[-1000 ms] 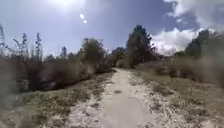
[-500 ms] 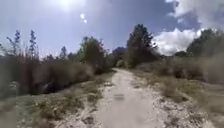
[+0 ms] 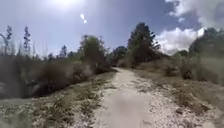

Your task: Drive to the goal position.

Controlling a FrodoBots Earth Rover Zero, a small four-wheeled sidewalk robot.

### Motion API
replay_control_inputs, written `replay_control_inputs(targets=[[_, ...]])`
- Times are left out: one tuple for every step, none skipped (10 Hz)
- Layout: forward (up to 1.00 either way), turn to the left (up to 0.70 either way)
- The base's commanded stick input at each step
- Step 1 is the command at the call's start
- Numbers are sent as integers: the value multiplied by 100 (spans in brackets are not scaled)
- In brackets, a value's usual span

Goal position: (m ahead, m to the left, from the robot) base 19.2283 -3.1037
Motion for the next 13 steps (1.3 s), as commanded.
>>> replay_control_inputs(targets=[[70, -17], [70, -35], [70, -35], [70, -35], [70, -35], [70, -15], [70, 0], [70, 0], [70, 0], [70, 0], [70, 0], [70, 0], [70, 0]])
